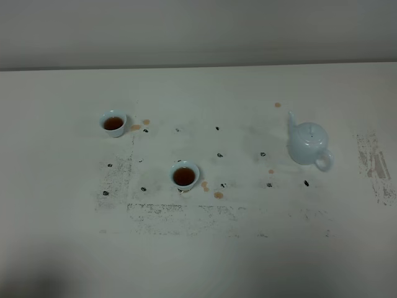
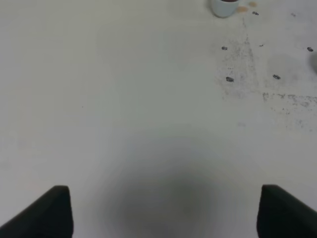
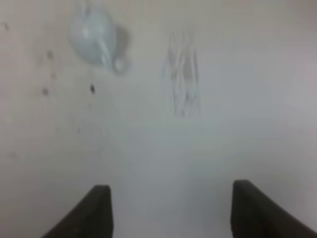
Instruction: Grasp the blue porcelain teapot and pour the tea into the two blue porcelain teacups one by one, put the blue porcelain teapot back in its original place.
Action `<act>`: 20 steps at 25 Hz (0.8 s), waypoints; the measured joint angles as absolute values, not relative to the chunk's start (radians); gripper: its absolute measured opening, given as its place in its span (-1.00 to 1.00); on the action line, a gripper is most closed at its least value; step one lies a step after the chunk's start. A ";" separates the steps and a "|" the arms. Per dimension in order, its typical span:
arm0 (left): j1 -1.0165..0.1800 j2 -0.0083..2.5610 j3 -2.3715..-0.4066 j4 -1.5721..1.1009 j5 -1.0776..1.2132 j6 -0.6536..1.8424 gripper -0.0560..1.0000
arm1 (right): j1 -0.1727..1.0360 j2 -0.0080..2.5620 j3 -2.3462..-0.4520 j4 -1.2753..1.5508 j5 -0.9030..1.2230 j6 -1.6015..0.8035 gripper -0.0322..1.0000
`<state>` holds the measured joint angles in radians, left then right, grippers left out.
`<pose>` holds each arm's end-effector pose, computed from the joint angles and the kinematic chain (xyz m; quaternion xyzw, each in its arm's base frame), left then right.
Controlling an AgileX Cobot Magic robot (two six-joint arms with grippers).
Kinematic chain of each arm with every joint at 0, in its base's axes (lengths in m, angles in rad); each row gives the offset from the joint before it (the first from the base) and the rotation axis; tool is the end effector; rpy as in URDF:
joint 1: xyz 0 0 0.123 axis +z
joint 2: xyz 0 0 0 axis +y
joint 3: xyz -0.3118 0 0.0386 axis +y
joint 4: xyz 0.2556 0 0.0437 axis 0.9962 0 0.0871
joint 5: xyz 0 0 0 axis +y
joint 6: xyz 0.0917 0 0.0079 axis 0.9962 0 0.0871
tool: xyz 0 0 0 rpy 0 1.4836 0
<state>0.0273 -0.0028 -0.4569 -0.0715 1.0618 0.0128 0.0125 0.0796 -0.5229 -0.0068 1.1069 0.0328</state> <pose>-0.0221 -0.0064 0.2680 -0.0056 0.8633 -0.0256 0.5041 -0.0185 -0.0008 0.2851 0.0090 0.8789 0.0074 0.4769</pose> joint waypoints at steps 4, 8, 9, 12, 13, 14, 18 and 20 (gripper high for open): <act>0.027 -0.003 -0.457 -0.071 1.062 0.013 0.47 | 0.012 -0.004 -0.523 -0.008 1.108 0.033 0.04; 0.027 -0.003 -0.457 -0.071 1.062 0.013 0.47 | 0.012 -0.006 -0.523 -0.008 1.108 0.033 0.04; 0.027 -0.003 -0.457 -0.071 1.062 0.013 0.47 | 0.012 -0.006 -0.523 -0.008 1.108 0.033 0.04; 0.027 -0.003 -0.457 -0.071 1.062 0.013 0.47 | 0.012 -0.007 -0.523 -0.008 1.108 0.033 0.04; 0.027 -0.003 -0.457 -0.071 1.062 0.013 0.47 | 0.012 -0.007 -0.523 -0.008 1.108 0.033 0.04; 0.027 -0.003 -0.457 -0.071 1.062 0.013 0.47 | 0.012 -0.007 -0.523 -0.008 1.108 0.033 0.04; 0.027 -0.003 -0.457 -0.071 1.062 0.013 0.47 | 0.012 -0.007 -0.523 -0.008 1.108 0.032 0.04; 0.027 -0.003 -0.457 -0.071 1.062 0.013 0.47 | 0.012 -0.007 -0.523 -0.008 1.108 0.032 0.04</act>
<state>0.0273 -0.0028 -0.4569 -0.0715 1.0618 0.0128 0.0125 -0.0071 -0.5229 -0.0075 1.1075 0.0321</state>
